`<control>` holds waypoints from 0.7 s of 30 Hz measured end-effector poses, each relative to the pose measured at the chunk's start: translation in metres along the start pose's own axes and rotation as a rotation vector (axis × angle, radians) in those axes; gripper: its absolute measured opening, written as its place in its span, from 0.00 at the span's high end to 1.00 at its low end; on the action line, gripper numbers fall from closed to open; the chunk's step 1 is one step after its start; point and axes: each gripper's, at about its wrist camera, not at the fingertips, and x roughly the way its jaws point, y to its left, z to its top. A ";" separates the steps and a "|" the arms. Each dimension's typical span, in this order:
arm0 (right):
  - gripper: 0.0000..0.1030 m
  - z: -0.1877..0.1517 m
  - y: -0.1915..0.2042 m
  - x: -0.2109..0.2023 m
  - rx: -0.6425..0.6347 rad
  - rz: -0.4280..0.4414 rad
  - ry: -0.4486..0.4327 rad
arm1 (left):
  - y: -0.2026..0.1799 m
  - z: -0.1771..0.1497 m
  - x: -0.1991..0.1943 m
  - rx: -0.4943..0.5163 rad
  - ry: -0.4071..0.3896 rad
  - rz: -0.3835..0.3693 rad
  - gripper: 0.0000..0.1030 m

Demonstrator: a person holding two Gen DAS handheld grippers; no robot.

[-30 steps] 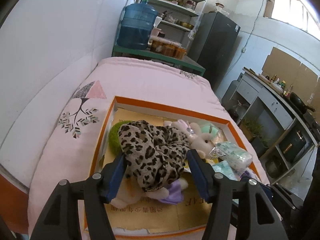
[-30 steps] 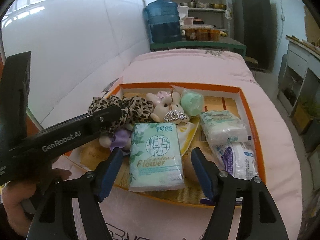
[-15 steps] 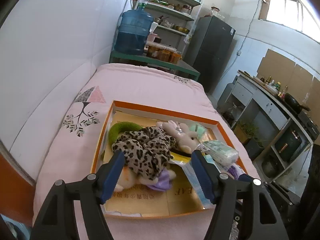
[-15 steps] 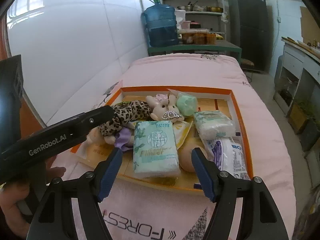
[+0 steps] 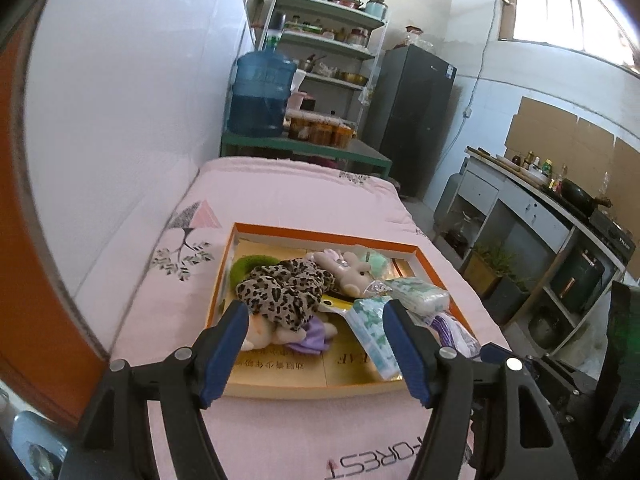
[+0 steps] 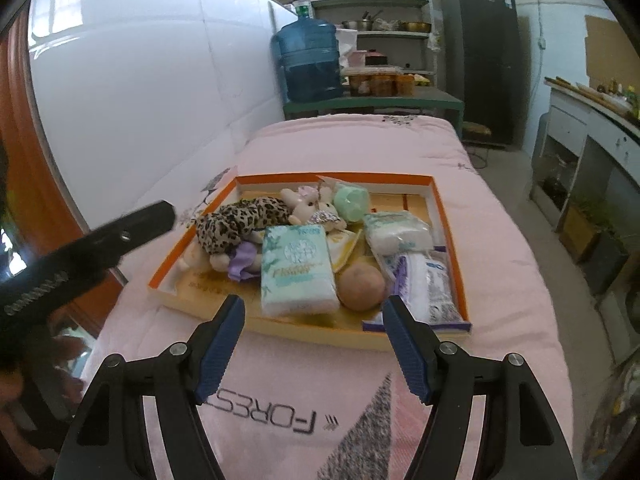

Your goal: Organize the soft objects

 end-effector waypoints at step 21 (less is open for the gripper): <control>0.29 -0.031 0.008 -0.088 0.025 -0.087 -0.099 | -0.037 -0.036 -0.096 0.058 -0.066 0.029 0.33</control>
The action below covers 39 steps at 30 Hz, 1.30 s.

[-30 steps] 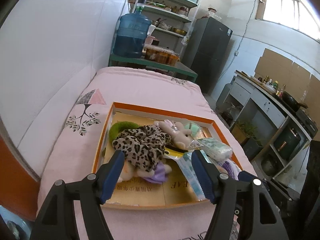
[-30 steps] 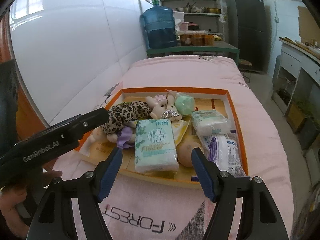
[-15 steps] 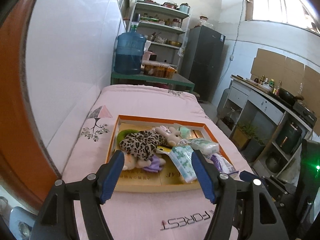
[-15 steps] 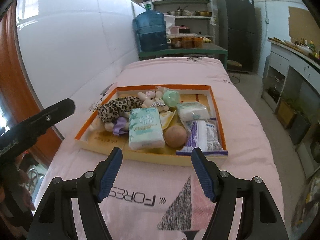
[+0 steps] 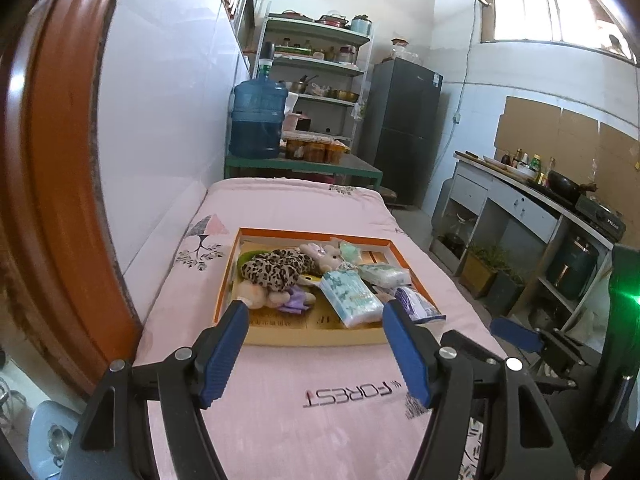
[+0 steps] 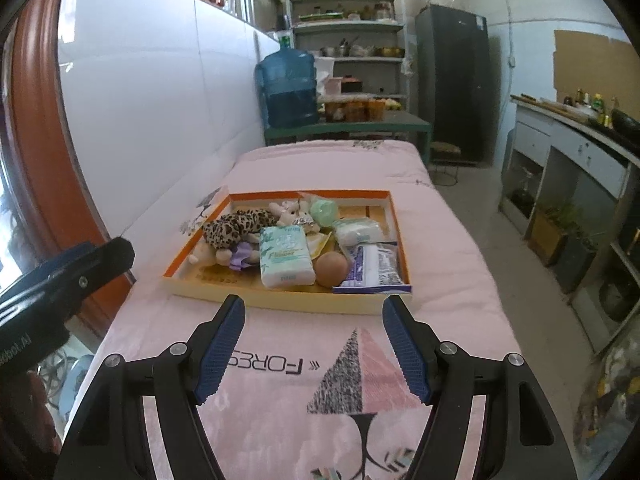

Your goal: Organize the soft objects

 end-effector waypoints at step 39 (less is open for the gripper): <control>0.29 -0.033 0.036 -0.126 -0.027 -0.093 -0.145 | -0.021 -0.047 -0.112 -0.001 -0.047 0.157 0.34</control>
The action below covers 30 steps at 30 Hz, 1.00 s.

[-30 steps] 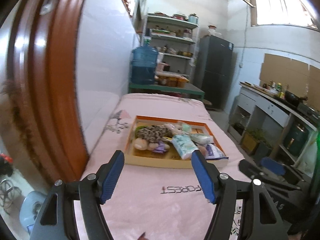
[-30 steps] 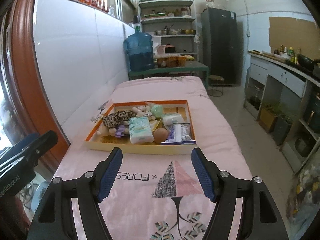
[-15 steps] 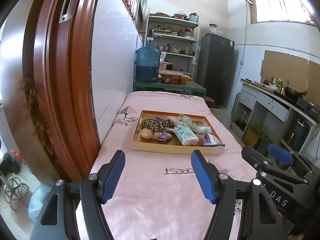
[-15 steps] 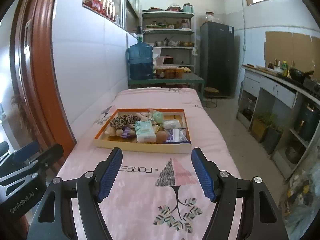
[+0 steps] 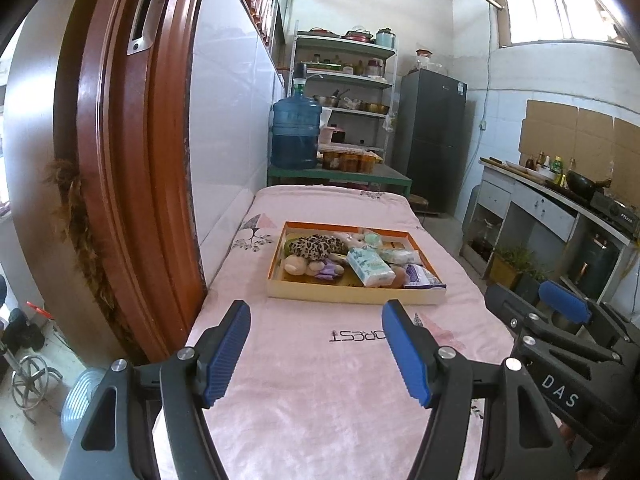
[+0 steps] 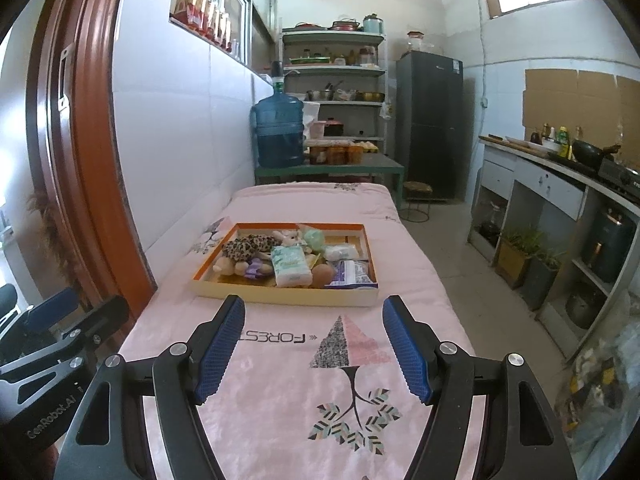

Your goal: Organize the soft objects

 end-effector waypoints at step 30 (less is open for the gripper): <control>0.29 -0.008 -0.001 0.025 0.005 0.031 0.059 | -0.001 -0.004 0.018 0.009 0.028 0.028 0.34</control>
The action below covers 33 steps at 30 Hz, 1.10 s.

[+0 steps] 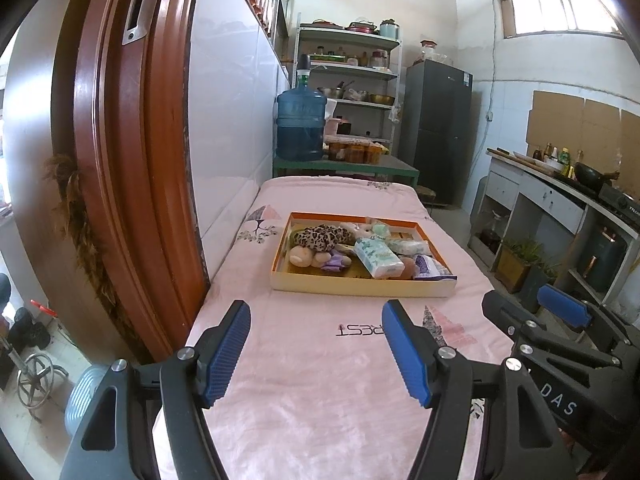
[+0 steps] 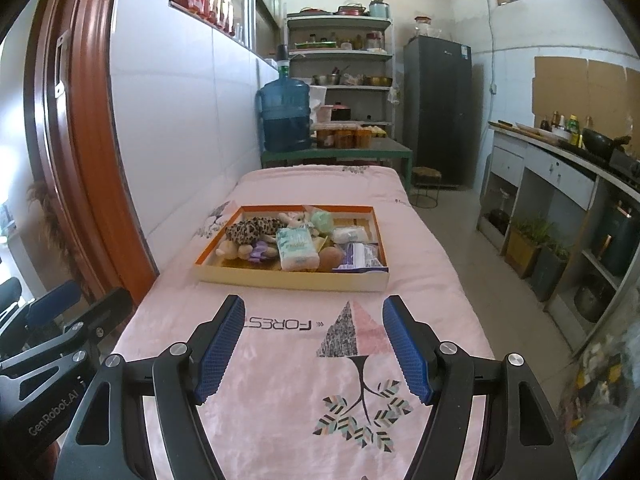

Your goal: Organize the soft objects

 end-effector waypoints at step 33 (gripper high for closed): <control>0.29 -0.007 -0.003 0.006 0.003 0.005 0.017 | 0.001 -0.005 0.007 0.001 0.010 0.013 0.34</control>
